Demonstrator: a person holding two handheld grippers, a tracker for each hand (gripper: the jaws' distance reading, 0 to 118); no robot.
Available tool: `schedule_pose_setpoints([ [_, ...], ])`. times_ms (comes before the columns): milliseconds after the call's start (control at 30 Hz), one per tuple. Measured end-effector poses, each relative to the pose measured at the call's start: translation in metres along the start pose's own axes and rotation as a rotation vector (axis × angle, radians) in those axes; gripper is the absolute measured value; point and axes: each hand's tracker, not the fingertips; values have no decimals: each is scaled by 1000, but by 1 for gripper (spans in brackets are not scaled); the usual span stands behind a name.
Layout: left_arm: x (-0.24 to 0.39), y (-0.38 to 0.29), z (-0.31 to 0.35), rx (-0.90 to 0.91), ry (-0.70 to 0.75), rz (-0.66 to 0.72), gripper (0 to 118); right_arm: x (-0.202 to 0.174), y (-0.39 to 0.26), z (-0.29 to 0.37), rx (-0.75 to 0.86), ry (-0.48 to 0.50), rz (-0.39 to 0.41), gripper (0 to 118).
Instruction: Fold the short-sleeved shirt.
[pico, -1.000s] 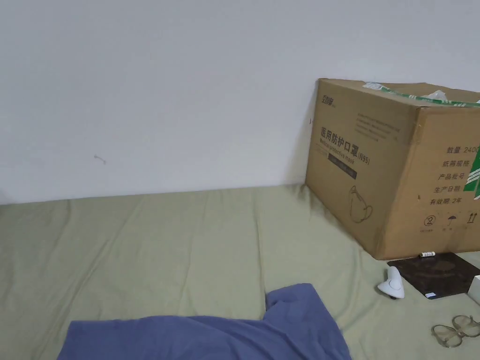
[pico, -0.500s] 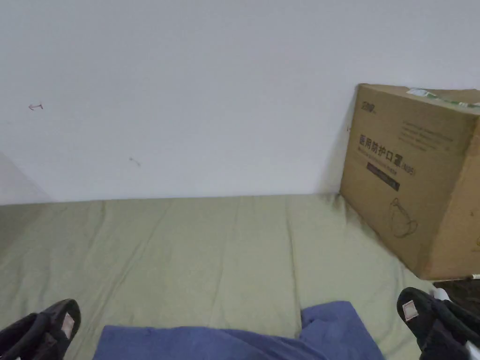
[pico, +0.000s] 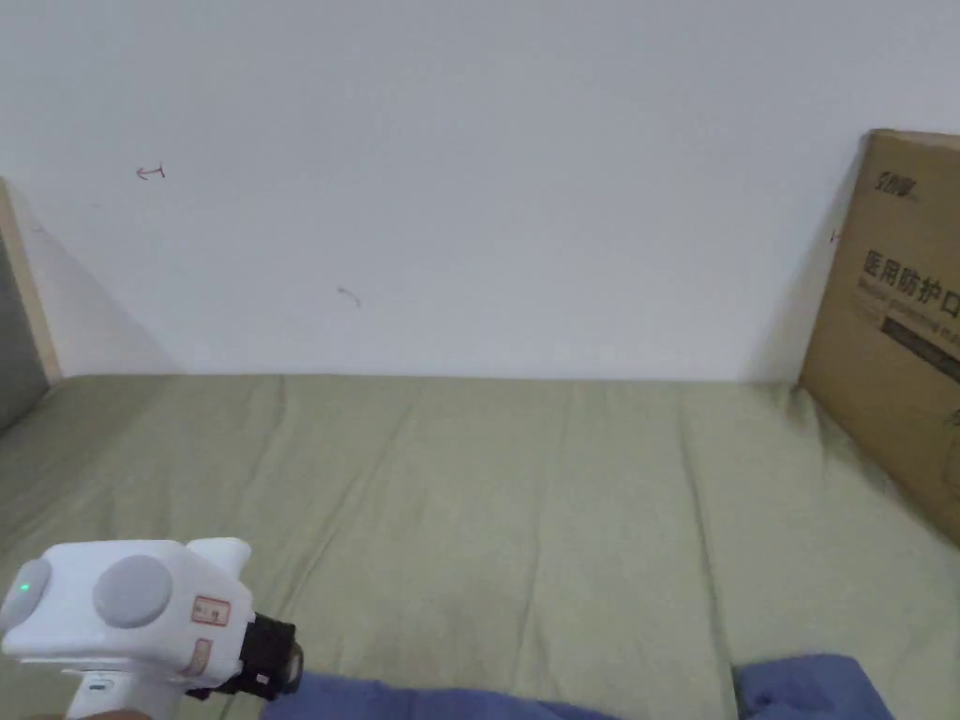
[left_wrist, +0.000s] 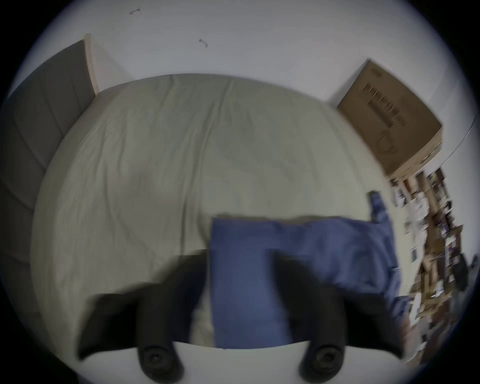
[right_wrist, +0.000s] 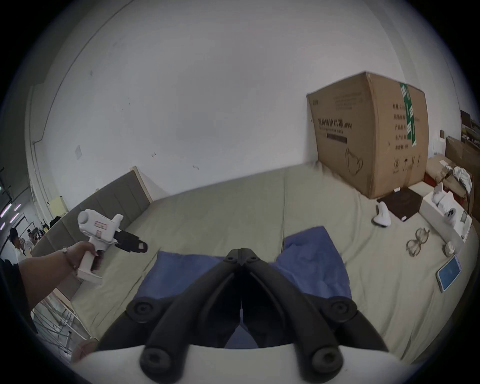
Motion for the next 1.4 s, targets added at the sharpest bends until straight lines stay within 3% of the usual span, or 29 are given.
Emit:
schedule_pose_setpoints([
  [33,-4,4,-18,-25,30,-23,68,2,-1,-7,-14,-1,-8,0],
  [67,-8,9,-33,-29,20,-29,90,4,-1,-14,-33,-3,-15,0],
  [167,-15,14,-70,-91,18,-34,102,10,-5,-31,-70,-18,-23,0],
  [333,-29,1,-115,-137,57,27,103,9,-7,-49,-119,-12,-16,0],
  [400,-22,-8,-116,-79,59,-29,108,9,-10,-54,-129,-13,-7,0],
  [533,-13,-6,-118,-87,95,16,110,10,-11,-59,-145,-6,-32,0],
  [600,7,-9,-106,-71,184,-8,93,13,-11,-57,-146,-3,-51,0],
  [633,22,-12,-97,-32,204,-78,72,16,-10,-56,-143,0,-63,0],
  [667,34,-17,-87,4,201,-140,26,20,-9,-53,-140,3,-71,0],
  [700,44,-23,-81,26,159,-187,1,25,-8,-52,-137,1,-75,0],
  [767,64,-34,-62,21,124,-248,1,41,-1,-53,-133,-2,-91,0],
  [833,68,-36,-35,44,-104,-123,1,62,11,-59,-123,35,-126,0],
  [933,66,-36,-2,194,-59,-75,1,98,33,-92,-211,-40,-148,2],
  [1000,69,-34,24,222,-78,-96,1,123,42,-128,-345,-109,-163,15],
  [1033,66,-33,28,229,-65,-111,1,135,43,-148,-415,-154,-178,25],
  [1067,65,-33,36,235,-52,-133,1,150,40,-171,-507,-144,-199,83],
  [1100,65,-34,44,242,-51,-144,1,163,36,-183,-509,-159,-248,108],
  [1133,65,-34,52,240,-46,-154,1,174,32,-193,-484,-212,-271,113],
  [1200,59,-35,55,230,-24,-168,1,191,28,-216,-516,-328,-240,113],
  [1300,49,-39,58,212,-11,-163,1,211,15,-244,-658,-357,-212,111],
  [1333,47,-40,59,204,-10,-166,1,210,10,-250,-732,-341,-196,108],
  [1400,42,-42,61,185,-11,-164,1,201,-1,-256,-801,-324,-124,89],
])
